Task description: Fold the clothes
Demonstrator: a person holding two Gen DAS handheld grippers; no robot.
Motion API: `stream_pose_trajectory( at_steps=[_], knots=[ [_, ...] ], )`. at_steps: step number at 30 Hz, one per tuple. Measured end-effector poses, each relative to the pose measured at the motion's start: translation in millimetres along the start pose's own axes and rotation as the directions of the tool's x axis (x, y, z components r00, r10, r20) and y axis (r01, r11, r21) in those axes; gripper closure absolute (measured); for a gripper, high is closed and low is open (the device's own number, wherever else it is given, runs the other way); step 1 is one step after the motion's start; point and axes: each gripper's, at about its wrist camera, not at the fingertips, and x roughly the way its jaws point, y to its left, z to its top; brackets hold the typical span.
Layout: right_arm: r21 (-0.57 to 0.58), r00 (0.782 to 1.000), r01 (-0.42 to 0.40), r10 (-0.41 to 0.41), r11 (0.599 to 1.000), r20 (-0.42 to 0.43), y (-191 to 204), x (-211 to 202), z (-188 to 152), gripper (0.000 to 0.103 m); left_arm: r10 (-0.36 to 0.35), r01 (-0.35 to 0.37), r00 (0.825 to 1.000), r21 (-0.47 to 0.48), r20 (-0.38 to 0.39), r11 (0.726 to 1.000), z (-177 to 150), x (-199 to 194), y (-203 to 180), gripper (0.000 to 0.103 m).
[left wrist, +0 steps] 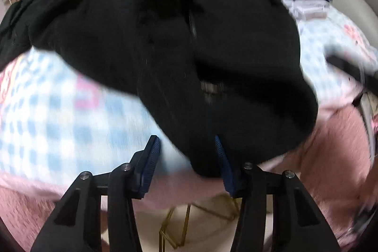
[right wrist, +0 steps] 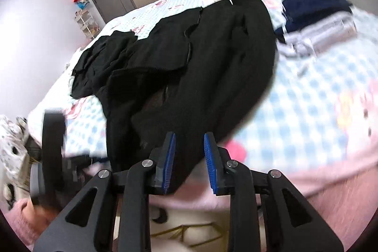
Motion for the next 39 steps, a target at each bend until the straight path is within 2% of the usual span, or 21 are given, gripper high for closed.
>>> stream_pose_trajectory(
  at_steps=[3,5,7,10,12,14,16,17,19,20,22,23,24,27,28,30,32,35,36,38,39],
  knots=[
    [-0.029,0.999,0.036,-0.036,0.999,0.002,2,19,17,0.078,-0.040,0.040,0.999,0.000,-0.013,0.999,-10,-8,0,0.055],
    [-0.034,0.999,0.052,-0.052,0.998,-0.011,0,37,22,0.073,-0.065,0.066,0.998,-0.015,0.017,0.998,-10,-22,4,0.054],
    [-0.006,0.997,0.039,-0.039,0.999,-0.064,-10,54,13,0.073,-0.061,0.065,0.991,-0.023,0.121,0.998,-8,-44,9,0.054],
    [0.012,0.995,-0.025,0.026,1.000,-0.095,-18,69,-4,0.073,-0.061,0.076,0.965,-0.050,0.256,0.996,-3,-69,16,0.053],
    [0.002,0.993,-0.055,0.055,0.998,-0.105,-20,73,-11,0.073,-0.072,0.099,0.951,-0.074,0.301,0.992,4,-75,20,0.049],
    [-0.008,0.991,-0.077,0.076,0.997,-0.111,-21,74,-14,0.071,-0.059,0.086,0.953,-0.078,0.297,0.993,18,-66,22,0.042],
    [0.003,0.988,-0.097,0.096,0.995,-0.119,-25,74,-14,0.070,-0.035,0.056,0.960,-0.069,0.278,0.996,34,-52,21,0.042],
    [0.012,0.986,-0.107,0.107,0.994,-0.124,-27,75,-14,0.070,-0.020,0.035,0.962,-0.049,0.273,0.998,44,-49,19,0.054],
    [0.037,0.983,-0.119,0.123,0.992,-0.139,-32,77,-16,0.069,0.017,-0.027,0.958,0.032,0.286,0.999,50,-53,5,0.088],
    [0.046,0.982,-0.125,0.130,0.991,-0.136,-34,76,-18,0.069,0.038,-0.068,0.952,0.090,0.304,0.994,48,-58,-6,0.088],
    [0.060,0.983,-0.133,0.139,0.989,-0.122,-38,70,-19,0.068,0.056,-0.137,0.937,0.216,0.345,0.967,48,-65,-28,0.089],
    [0.055,0.984,-0.130,0.135,0.990,-0.114,-38,67,-17,0.068,0.054,-0.167,0.929,0.285,0.367,0.944,49,-67,-38,0.090],
    [0.050,0.986,-0.126,0.131,0.991,-0.105,-39,63,-15,0.067,0.061,-0.209,0.924,0.364,0.376,0.908,45,-67,-52,0.090],
    [-0.029,0.992,-0.102,0.100,0.994,-0.079,-32,51,9,0.067,0.102,-0.291,0.932,0.552,0.348,0.781,24,-51,-76,0.092],
    [-0.047,0.992,-0.116,0.113,0.992,-0.058,-28,48,19,0.067,0.106,-0.279,0.943,0.575,0.317,0.769,18,-43,-76,0.092],
    [-0.083,0.990,-0.142,0.142,0.986,-0.017,-20,40,39,0.060,0.114,-0.255,0.956,0.569,0.271,0.782,12,-33,-70,0.092],
    [-0.078,0.984,-0.180,0.179,0.981,-0.023,-14,47,50,0.056,0.120,-0.230,0.967,0.561,0.226,0.796,6,-24,-65,0.092],
    [-0.061,0.970,-0.231,0.225,0.971,-0.090,-8,71,46,0.056,0.068,-0.160,0.977,0.486,0.202,0.859,5,-29,-53,0.092],
    [-0.041,0.966,-0.235,0.229,0.971,-0.121,-8,84,45,0.056,0.031,-0.114,0.981,0.443,0.190,0.889,5,-31,-46,0.091],
    [-0.011,0.958,-0.242,0.237,0.970,-0.164,-8,102,41,0.053,-0.047,-0.016,0.984,0.350,0.171,0.937,6,-35,-31,0.083],
    [-0.015,0.958,-0.240,0.234,0.971,-0.168,-8,106,40,0.053,-0.113,0.064,0.980,0.282,0.162,0.957,9,-42,-19,0.080]
  ],
)
